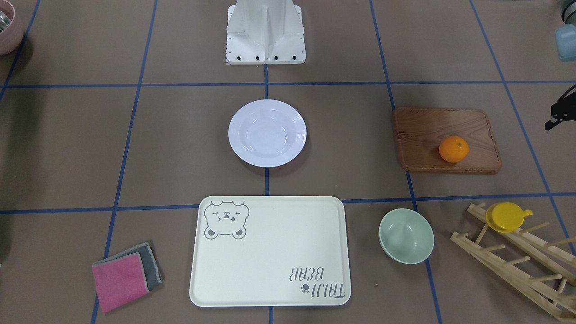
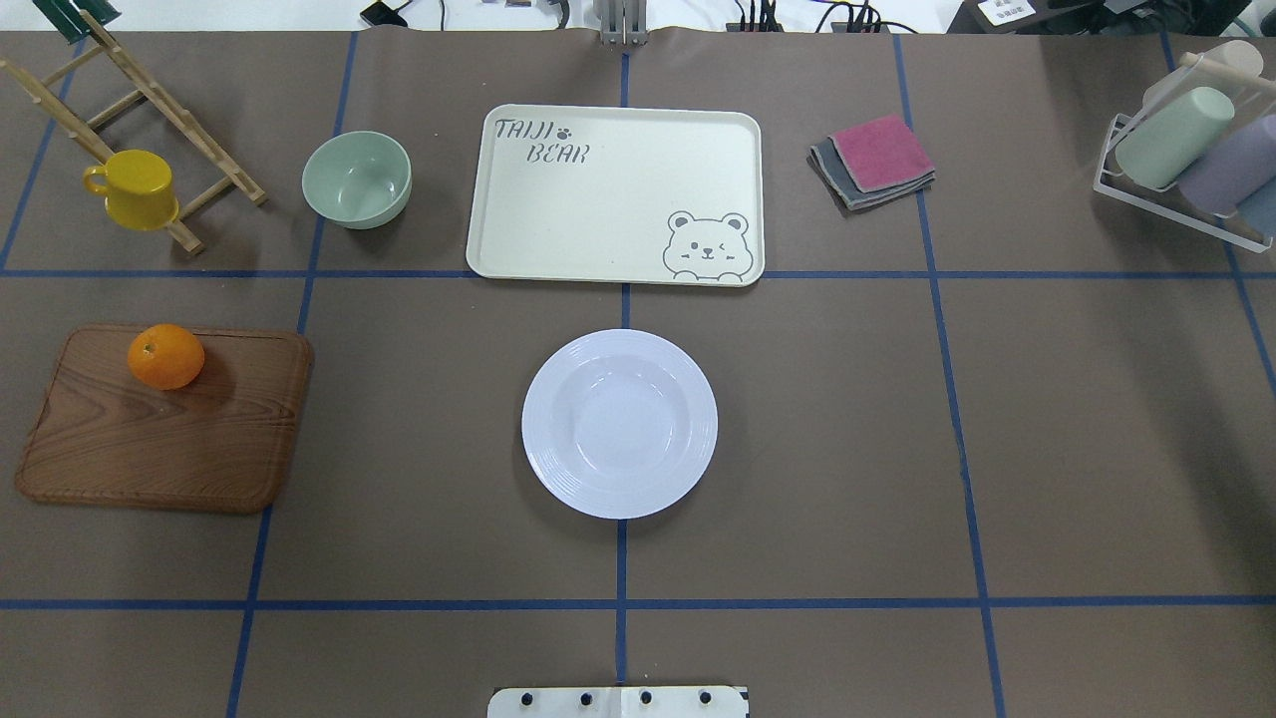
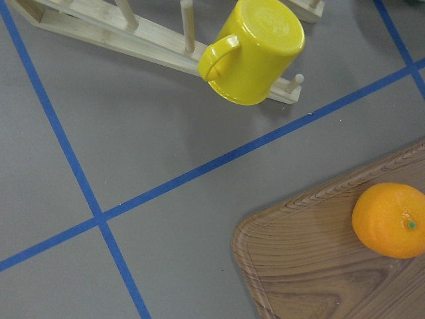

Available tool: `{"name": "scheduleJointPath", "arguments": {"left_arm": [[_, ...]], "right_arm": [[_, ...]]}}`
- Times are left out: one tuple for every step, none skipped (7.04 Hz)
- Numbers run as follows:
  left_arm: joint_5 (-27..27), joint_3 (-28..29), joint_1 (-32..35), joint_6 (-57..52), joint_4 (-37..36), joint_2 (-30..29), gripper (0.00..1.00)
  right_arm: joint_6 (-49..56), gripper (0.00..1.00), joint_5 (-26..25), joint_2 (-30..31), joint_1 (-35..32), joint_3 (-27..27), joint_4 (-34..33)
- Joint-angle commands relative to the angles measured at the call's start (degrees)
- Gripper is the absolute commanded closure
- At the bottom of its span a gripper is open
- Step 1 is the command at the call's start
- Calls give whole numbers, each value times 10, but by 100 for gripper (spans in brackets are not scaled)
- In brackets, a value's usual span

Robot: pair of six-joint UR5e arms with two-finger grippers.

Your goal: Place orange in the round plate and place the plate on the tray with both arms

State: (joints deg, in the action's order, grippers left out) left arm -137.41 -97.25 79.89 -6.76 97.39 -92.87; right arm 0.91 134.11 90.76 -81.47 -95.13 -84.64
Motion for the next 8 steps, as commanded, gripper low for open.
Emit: {"name": "scheduleJointPath", "arguments": {"left_arm": [[2,1,0,-4,1,-6,0],[3,-3,0,-5,1,-11,1],[4,-3,0,-5,1,-12,1],[4,-5,0,-5,1,-12,0],[3,-7,0,-4,1,-12,0],[2,-8,0,-5,2,-12,1],[3,-10,0,-4,13,-11,0],[5,-8,0,-3,24,-7,1]], "right_arm": [[-1,0,1,-1,0,-1,0],[-1,0,2,-1,0,-1,0],[-2,0,7,2,-1,-9,0],[-3,0,6,2,-1,-8,-1],[-4,0,6,1,-1,-11,-1],[-5,0,6,0,0,-8,0],[-5,0,7,0,0,-10,0],[-5,0,7,-1,0,-12,0]]}}
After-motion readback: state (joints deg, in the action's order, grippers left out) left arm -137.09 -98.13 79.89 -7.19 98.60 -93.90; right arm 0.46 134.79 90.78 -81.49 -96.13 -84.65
